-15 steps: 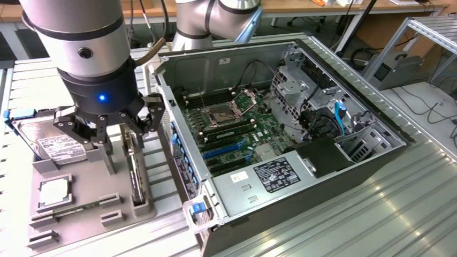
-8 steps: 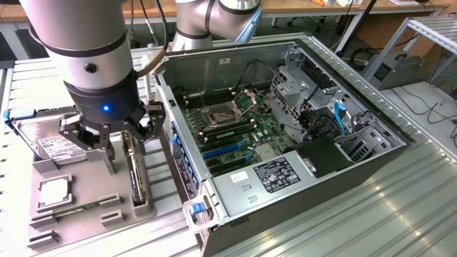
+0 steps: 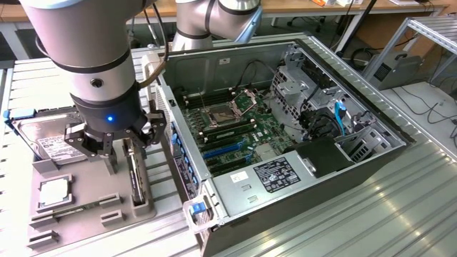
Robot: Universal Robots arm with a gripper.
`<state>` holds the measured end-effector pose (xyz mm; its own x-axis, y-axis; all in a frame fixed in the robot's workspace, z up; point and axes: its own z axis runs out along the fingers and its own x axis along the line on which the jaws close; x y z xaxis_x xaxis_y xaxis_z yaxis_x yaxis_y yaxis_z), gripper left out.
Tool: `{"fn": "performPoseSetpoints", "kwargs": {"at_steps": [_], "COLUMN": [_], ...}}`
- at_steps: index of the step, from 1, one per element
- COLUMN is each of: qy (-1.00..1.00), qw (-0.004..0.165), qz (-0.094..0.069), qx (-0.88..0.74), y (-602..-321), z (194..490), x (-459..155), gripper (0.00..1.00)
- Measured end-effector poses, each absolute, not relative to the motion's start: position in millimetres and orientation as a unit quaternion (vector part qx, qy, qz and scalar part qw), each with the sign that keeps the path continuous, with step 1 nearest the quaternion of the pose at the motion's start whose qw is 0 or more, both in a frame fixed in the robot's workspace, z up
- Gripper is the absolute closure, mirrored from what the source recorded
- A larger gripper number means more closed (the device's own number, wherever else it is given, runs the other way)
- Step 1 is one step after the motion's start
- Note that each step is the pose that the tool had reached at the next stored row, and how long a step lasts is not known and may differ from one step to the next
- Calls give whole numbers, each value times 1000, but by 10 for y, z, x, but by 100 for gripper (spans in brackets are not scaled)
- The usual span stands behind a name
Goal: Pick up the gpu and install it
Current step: 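Pick up the gpu and move the gpu toward the slot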
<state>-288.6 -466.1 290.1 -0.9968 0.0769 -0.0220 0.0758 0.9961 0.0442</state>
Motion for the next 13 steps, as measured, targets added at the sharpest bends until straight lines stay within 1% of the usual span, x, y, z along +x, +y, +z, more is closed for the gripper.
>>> {"fn": "performPoseSetpoints", "kwargs": {"at_steps": [13], "qy": [999], "qw": [11], "qz": [22], "qx": [38], "y": [-4661], "z": [2696], "x": [-2884], "gripper": [46]}}
